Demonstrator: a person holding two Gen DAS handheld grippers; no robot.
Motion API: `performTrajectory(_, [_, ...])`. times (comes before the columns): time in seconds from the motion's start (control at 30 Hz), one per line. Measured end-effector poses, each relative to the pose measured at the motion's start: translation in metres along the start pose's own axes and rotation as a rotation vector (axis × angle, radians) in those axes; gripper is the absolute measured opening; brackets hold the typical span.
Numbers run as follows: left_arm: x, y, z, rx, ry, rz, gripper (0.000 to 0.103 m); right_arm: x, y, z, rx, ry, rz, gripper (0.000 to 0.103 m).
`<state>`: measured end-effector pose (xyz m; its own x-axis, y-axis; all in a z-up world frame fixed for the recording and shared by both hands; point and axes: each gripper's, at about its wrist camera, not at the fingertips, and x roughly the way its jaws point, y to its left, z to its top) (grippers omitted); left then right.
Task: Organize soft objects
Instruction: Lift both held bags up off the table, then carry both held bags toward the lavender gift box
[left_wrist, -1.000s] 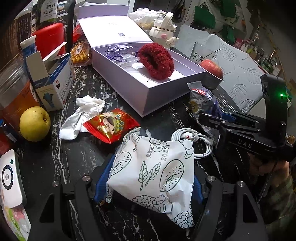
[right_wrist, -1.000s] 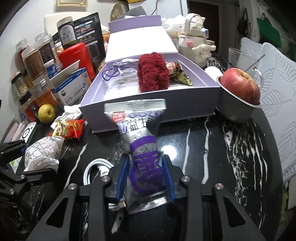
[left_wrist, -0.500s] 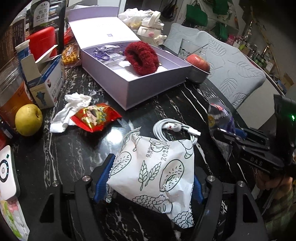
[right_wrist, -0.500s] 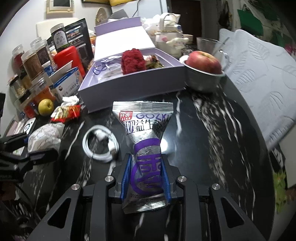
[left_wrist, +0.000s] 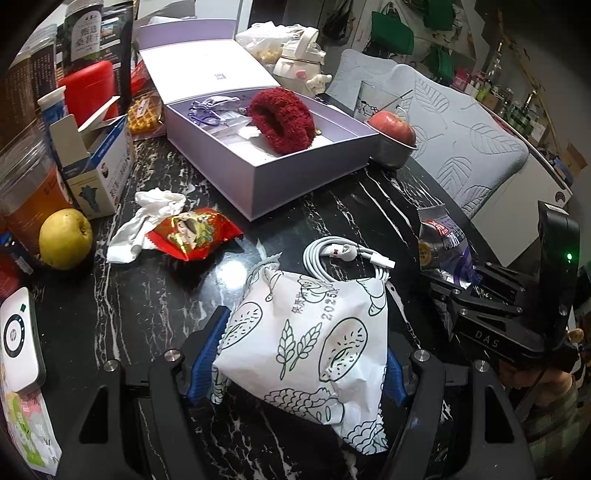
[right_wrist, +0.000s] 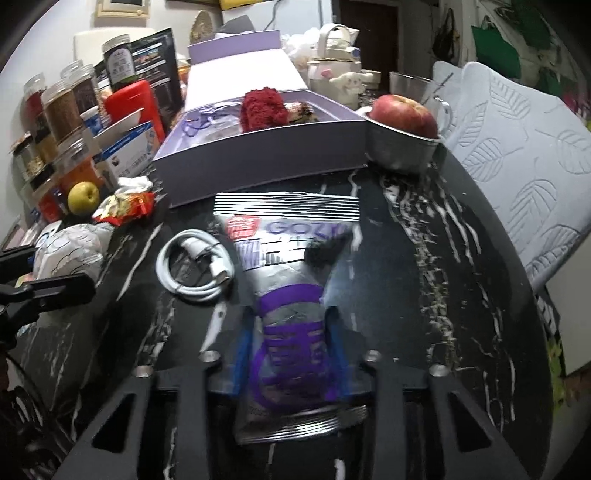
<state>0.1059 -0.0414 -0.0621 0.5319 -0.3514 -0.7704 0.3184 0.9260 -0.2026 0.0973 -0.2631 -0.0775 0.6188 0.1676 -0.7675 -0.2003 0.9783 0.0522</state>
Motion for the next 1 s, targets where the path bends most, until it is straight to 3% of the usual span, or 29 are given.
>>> performTrajectory(0.4, [-0.010, -0.005, -0.009, 0.010, -0.022, -0.023, 0.072, -0.015, 0.005, -0.012, 0.012, -0.010, 0.022, 0.028])
performTrajectory(1.0, [-0.055, -0.026, -0.027, 0.072, -0.115, -0.047, 0.072, -0.083, 0.039, -0.048, 0.016, -0.104, 0.040, 0.028])
